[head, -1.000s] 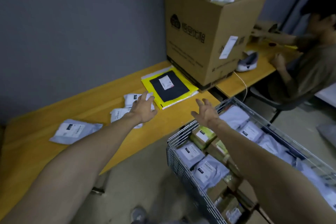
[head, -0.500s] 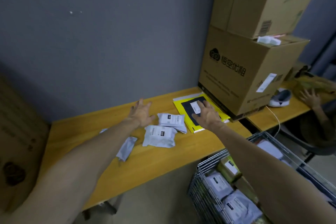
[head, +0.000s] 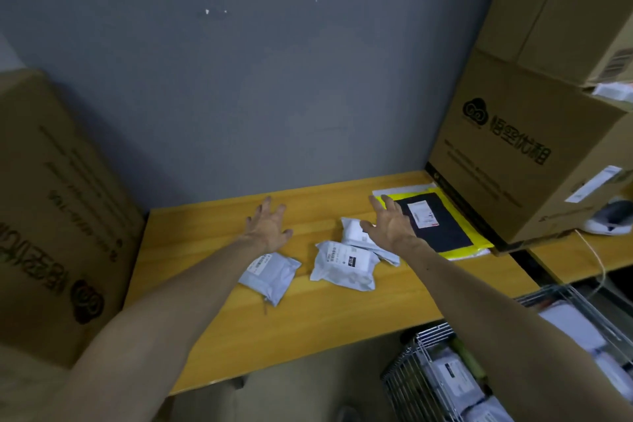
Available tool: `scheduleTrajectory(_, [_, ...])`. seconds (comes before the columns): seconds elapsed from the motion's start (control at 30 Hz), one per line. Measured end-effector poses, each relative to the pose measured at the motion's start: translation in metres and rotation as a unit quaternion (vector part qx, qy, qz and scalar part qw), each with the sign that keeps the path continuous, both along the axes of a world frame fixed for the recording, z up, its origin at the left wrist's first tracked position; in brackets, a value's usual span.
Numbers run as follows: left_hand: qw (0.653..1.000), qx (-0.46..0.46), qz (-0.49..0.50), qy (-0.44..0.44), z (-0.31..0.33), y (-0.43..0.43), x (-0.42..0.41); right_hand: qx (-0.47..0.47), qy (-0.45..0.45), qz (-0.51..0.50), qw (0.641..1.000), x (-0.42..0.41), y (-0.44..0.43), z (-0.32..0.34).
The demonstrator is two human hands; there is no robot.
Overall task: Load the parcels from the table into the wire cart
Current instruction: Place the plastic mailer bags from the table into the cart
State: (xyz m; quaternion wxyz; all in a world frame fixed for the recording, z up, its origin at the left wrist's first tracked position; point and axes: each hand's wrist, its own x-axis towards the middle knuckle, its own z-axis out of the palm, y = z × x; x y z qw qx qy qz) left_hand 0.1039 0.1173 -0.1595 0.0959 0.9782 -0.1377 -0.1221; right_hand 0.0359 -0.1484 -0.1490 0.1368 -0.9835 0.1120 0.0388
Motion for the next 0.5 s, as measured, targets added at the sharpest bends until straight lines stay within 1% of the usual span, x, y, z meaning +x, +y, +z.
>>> scheduleTrajectory(0.13, [0.999,0.023,0.031,0.030,-0.025,0.004,0.013,0.002,0.020,0.031,0.999,0.027,-0.006,-0.032])
scheduleTrajectory(0.23, [0.997,0.023,0.060,0.053,-0.041,0.003,0.025,0.006,0.036,0.055,0.998,0.047,-0.014,-0.054])
scheduleTrajectory(0.37, [0.992,0.029,0.098,0.072,-0.063,0.001,0.038,0.005,0.040,0.120,0.992,0.070,-0.024,-0.075])
scheduleTrajectory(0.5, [0.986,0.046,0.128,0.093,-0.091,0.001,0.043,-0.021,0.063,0.173,0.983,0.084,-0.037,-0.101])
